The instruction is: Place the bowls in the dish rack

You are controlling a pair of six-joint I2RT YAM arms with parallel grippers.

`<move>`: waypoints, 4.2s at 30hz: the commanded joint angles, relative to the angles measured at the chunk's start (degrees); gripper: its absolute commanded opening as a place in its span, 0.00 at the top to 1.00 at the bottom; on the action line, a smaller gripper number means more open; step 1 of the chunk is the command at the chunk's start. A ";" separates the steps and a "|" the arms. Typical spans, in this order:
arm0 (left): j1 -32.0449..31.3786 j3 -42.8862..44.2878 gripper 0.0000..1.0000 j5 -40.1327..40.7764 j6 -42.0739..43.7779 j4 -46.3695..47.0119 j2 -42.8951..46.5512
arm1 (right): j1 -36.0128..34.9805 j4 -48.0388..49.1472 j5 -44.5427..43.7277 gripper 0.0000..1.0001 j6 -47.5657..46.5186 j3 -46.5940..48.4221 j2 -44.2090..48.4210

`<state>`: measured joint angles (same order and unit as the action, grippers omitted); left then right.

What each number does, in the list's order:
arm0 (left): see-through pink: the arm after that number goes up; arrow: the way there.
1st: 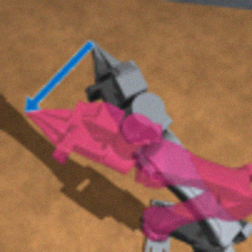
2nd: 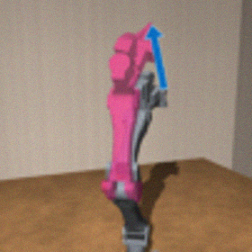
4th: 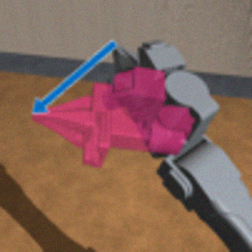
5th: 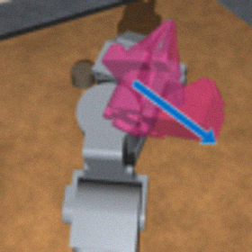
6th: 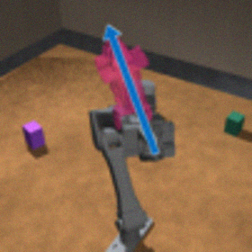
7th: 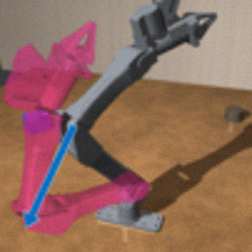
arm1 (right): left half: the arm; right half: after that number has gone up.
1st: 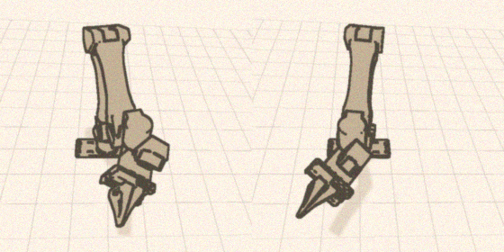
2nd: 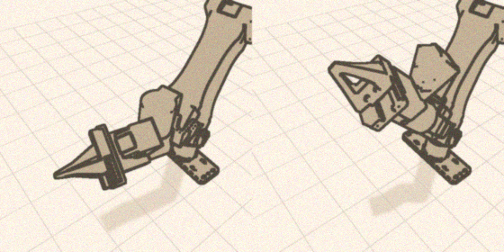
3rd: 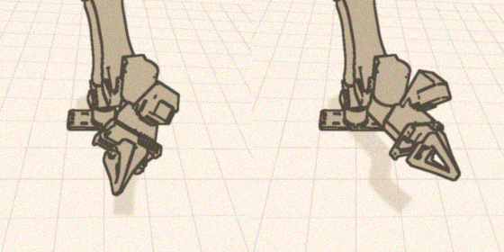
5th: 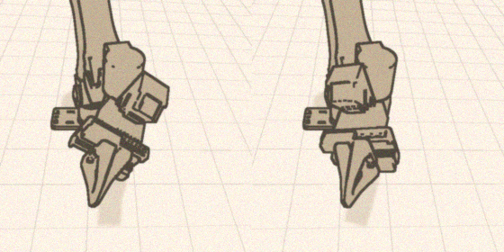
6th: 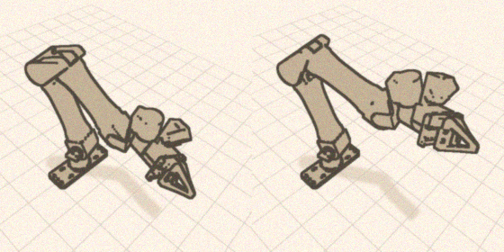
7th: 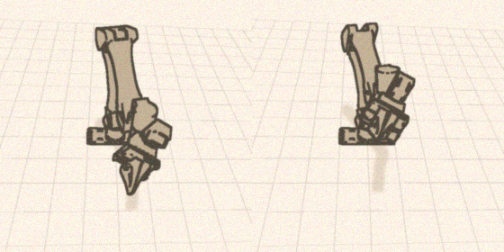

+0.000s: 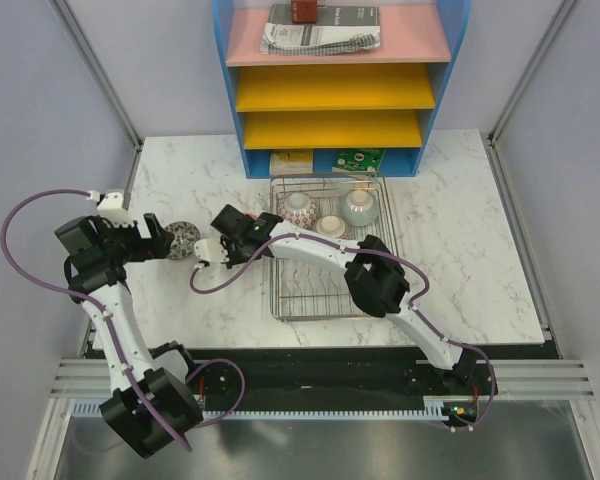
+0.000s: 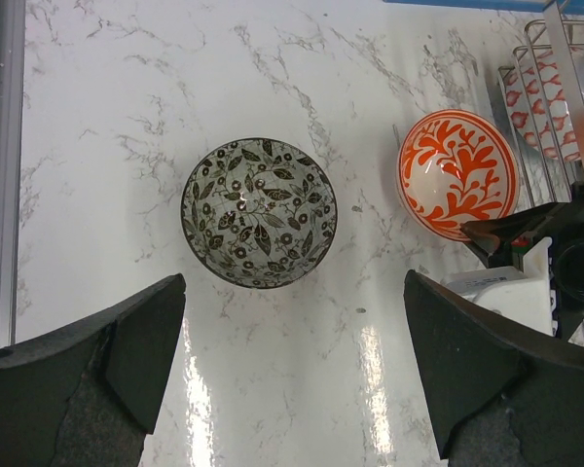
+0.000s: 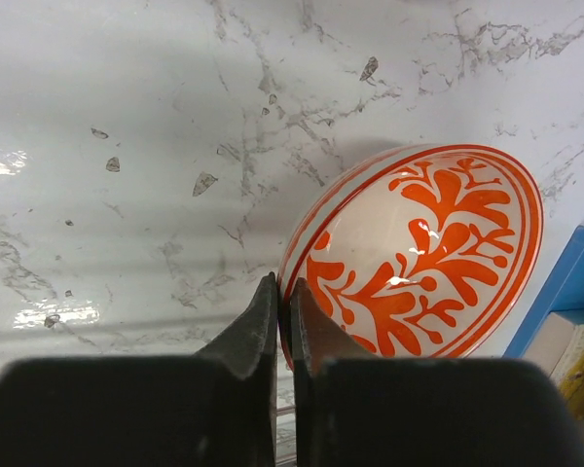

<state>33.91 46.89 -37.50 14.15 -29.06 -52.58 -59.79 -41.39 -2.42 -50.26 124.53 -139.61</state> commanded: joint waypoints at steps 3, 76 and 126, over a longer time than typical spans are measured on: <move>0.89 -0.14 0.00 -2.06 -1.41 0.58 0.02 | -0.59 0.34 0.04 1.00 -0.28 0.27 0.57; 10.39 2.15 0.00 -18.49 0.88 -1.79 2.74 | 25.78 79.00 68.86 1.00 99.83 -67.47 57.52; 10.56 0.22 0.00 -21.13 1.41 -0.91 2.22 | 28.06 123.39 45.22 1.00 130.68 -88.41 43.46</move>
<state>43.92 46.83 -57.08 14.41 -31.14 -50.63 -31.88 71.20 45.25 79.75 36.67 -98.85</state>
